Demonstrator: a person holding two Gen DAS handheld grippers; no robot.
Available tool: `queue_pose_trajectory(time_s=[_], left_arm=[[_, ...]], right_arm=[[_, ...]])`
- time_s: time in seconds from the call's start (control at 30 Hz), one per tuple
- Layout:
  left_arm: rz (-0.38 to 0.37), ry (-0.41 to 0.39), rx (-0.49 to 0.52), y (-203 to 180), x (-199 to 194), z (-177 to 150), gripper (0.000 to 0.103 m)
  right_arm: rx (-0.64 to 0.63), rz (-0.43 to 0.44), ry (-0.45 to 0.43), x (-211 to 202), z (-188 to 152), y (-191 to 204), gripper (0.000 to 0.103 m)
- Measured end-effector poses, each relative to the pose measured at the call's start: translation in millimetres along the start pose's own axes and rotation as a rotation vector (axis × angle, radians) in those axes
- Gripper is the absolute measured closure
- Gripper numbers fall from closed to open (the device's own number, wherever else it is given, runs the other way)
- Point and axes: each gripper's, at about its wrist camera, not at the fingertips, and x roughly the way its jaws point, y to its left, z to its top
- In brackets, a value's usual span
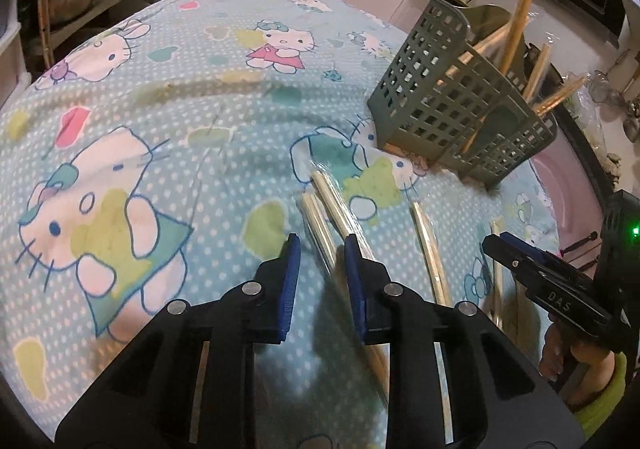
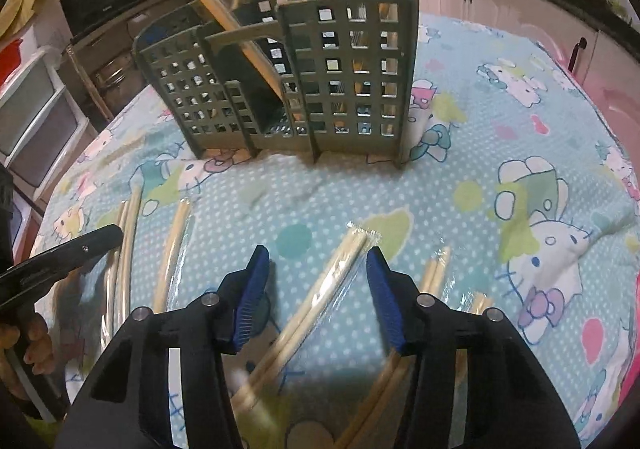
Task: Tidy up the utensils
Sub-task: 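Move both grippers down to the wrapped chopsticks lying beside the caddy, then close the left gripper on a wrapped chopstick while the right gripper grasps another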
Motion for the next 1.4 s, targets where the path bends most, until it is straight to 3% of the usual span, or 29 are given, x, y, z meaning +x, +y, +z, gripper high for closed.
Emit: queue_pose_trajectory(time_s=[0.5,0.6,0.77,1.03,1.4], left_arm=[[0.02,0.003,-0.016,2,15,24,0.087],[0.035,-0.001,-0.006,2,16,25,0.091],[0.035,-0.009,-0.012,5,12,24,0.098],[0.034,-0.087,-0.013,6,-24,21,0.1],[0.031,-0.233,0.03,-19,-85,26,0.101]], right_arm=[[0.03,0.001,0.02,17,22,-8,0.075],[0.015,-0.003,0.022,19,25,-6,0.086],[0.025,0.025,0.018,17,30,-4,0.092],[0.022,0.108,-0.068,-14,30,10,0.092],[-0.094,0.173,-0.276,-87,37,39,0.092]])
